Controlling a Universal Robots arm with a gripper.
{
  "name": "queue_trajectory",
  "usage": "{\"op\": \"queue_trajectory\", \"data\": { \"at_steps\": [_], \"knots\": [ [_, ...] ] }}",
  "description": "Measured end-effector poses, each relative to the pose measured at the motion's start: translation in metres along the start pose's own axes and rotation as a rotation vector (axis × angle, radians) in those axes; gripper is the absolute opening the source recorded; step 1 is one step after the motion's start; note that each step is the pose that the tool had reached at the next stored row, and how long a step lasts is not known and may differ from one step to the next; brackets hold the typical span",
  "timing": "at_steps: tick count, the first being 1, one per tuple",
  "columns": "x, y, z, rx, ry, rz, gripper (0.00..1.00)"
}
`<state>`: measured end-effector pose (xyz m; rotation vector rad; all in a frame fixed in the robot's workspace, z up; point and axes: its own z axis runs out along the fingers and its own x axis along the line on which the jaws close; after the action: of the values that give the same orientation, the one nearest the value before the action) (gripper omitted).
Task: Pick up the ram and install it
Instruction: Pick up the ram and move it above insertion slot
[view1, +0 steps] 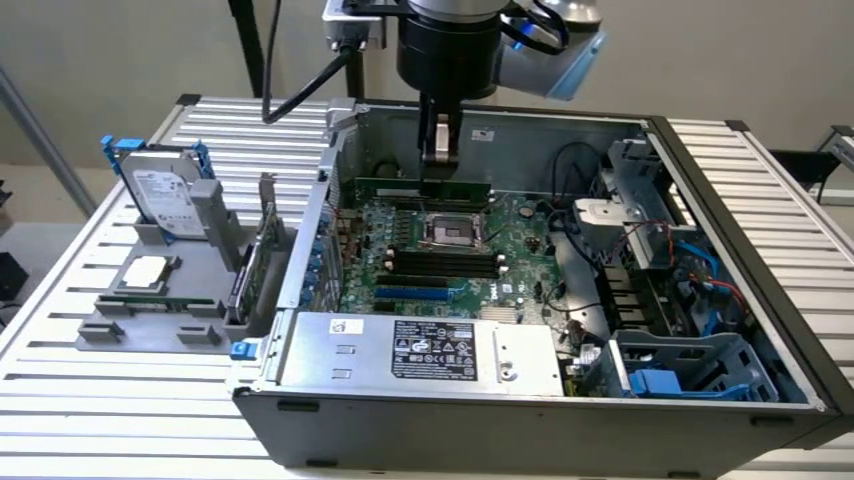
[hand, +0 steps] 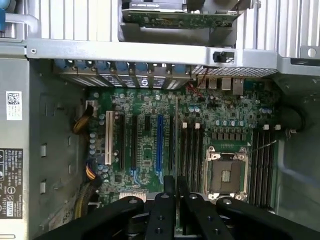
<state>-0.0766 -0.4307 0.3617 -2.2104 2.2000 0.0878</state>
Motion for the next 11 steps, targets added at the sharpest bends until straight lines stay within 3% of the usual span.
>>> {"op": "queue_trajectory", "data": {
  "at_steps": [6, 11],
  "knots": [
    [-0.019, -0.0092, 0.0073, -0.0001, 0.0001, 0.000, 0.13],
    [-0.025, -0.0201, 0.0111, 0.0001, 0.0000, 0.001, 0.13]
  ]
}}
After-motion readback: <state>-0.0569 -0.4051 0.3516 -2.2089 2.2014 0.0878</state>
